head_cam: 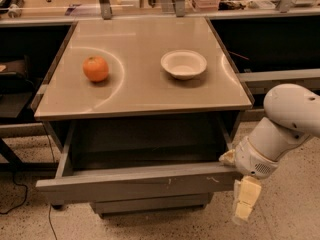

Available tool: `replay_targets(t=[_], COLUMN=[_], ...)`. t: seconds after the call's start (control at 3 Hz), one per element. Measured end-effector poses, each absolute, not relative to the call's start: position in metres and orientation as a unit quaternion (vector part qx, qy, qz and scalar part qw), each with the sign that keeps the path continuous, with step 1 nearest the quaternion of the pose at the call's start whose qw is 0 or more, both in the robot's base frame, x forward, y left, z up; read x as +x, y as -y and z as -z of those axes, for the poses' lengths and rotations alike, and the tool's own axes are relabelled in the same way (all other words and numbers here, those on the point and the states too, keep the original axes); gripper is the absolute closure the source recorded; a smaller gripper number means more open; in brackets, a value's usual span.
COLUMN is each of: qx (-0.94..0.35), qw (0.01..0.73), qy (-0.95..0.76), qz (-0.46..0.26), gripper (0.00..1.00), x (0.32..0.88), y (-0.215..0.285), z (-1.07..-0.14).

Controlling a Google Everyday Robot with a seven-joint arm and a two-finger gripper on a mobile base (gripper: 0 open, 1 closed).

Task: Open top drawer

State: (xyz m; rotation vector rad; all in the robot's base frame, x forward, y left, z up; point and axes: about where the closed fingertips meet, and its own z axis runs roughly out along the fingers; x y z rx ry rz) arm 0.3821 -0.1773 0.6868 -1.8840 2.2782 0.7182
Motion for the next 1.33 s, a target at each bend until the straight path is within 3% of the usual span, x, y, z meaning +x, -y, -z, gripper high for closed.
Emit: replay_targets(t=[0.67,1.33], qx=[-0.634,-0.634], qw=[0.056,0.025], qy=[-0.736,-0.728], qz=[-0.232,-0.259], gripper=[0.0,0.0], x=[0.397,0.371], y=[0.167,0.157], z=[-0.687,-0.659])
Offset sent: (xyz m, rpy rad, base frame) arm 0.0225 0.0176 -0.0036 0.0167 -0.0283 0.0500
